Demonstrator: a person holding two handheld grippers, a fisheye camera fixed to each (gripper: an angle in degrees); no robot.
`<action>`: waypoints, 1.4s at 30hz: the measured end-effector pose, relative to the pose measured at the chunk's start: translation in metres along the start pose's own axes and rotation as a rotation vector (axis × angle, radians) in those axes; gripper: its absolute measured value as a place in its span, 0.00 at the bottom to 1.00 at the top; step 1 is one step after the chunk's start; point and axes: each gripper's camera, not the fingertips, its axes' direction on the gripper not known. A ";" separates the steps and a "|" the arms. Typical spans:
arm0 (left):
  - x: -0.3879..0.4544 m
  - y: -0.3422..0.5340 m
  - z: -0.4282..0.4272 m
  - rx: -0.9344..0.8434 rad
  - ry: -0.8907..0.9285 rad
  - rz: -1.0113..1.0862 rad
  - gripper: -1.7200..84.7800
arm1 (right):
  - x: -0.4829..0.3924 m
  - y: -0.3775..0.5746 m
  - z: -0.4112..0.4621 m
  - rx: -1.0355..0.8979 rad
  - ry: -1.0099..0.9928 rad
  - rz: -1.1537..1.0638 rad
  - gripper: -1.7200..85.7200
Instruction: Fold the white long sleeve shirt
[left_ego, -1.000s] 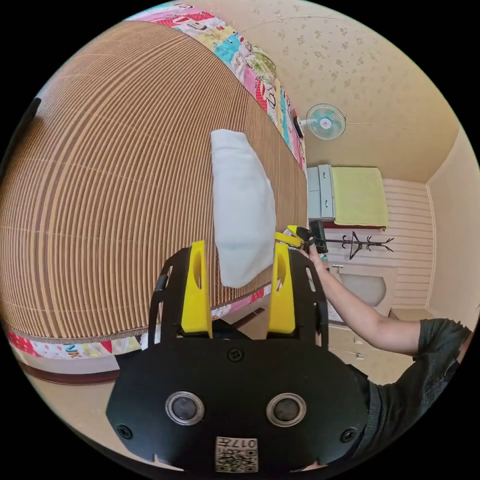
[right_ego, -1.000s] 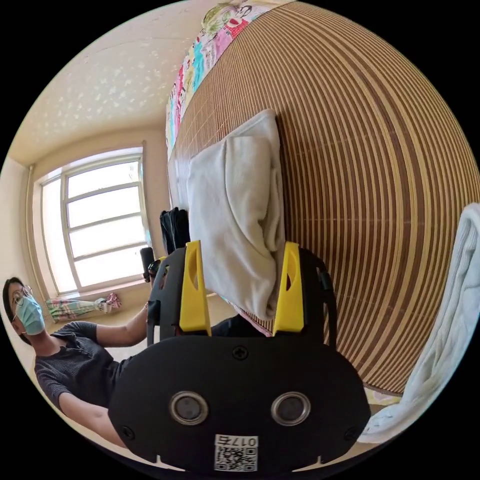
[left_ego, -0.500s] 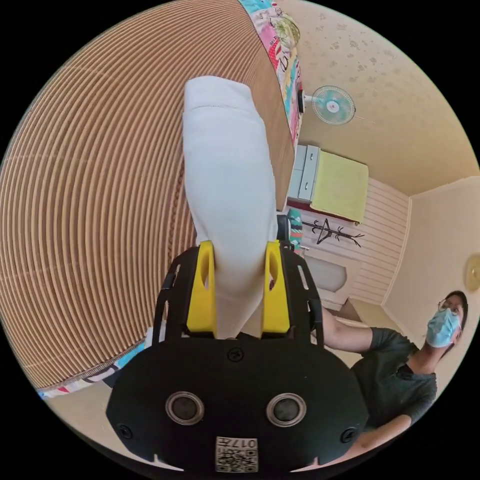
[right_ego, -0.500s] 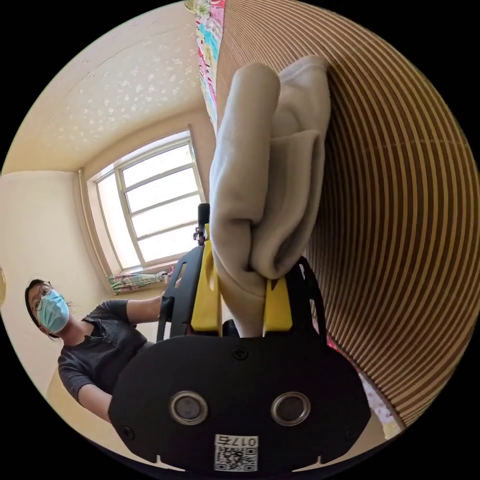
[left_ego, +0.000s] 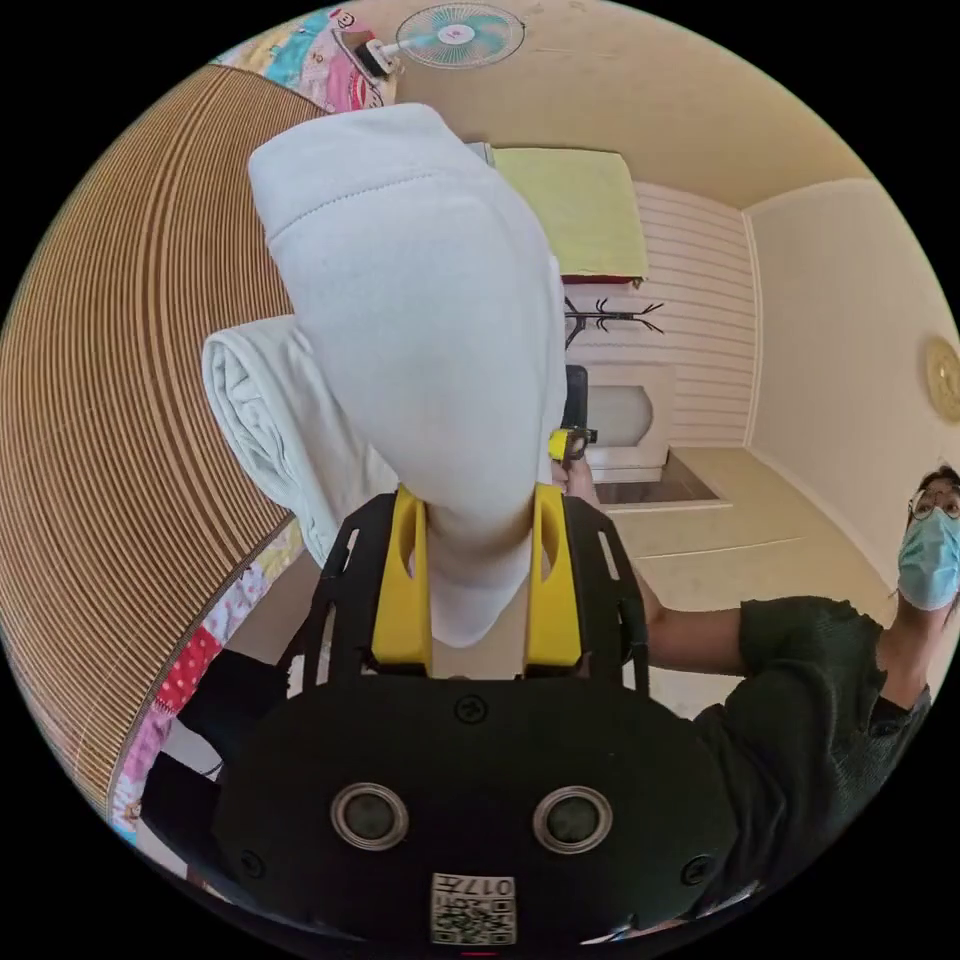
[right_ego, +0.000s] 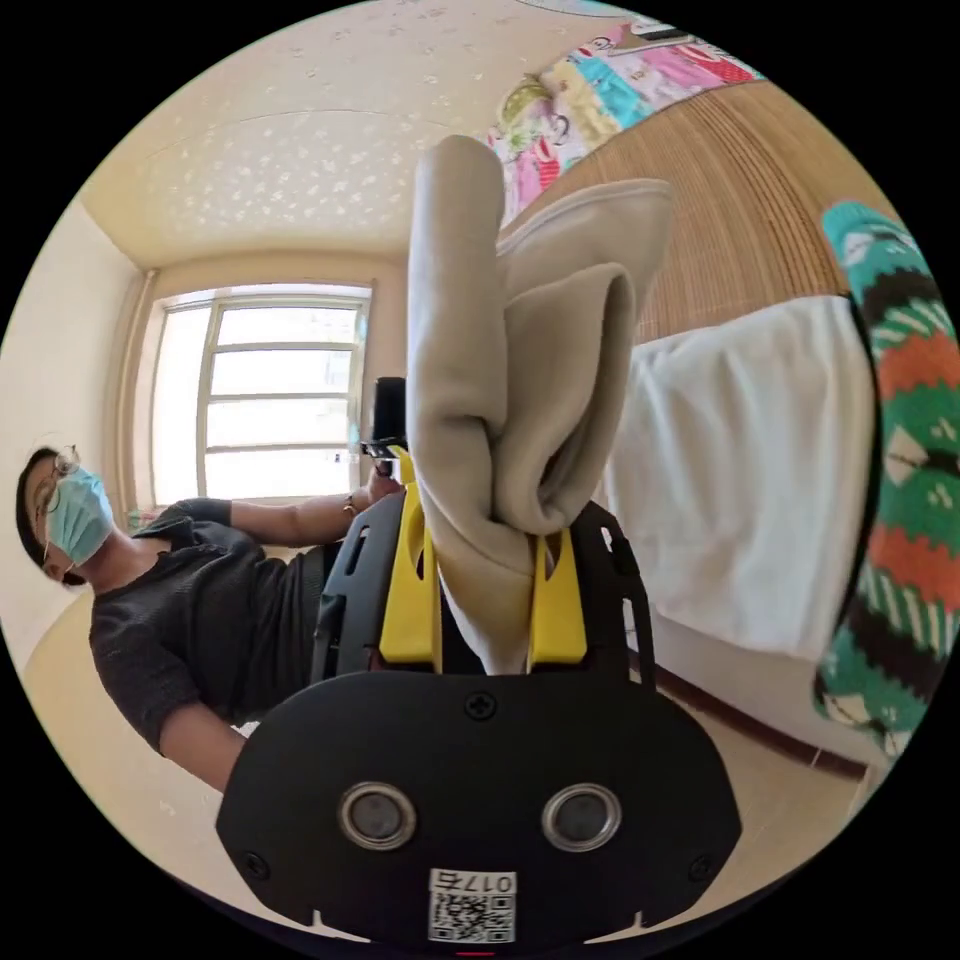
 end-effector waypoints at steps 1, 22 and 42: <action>-0.008 -0.018 0.031 -0.074 -0.041 -0.038 0.20 | 0.030 -0.001 0.006 -0.031 0.087 0.133 0.19; -0.105 0.350 -0.216 0.399 -0.569 -0.970 0.06 | -0.104 0.009 0.363 0.259 0.425 -0.110 0.03; -0.031 0.464 -0.313 0.441 -0.945 -0.761 0.13 | -0.364 0.061 0.674 0.918 0.487 -0.559 0.03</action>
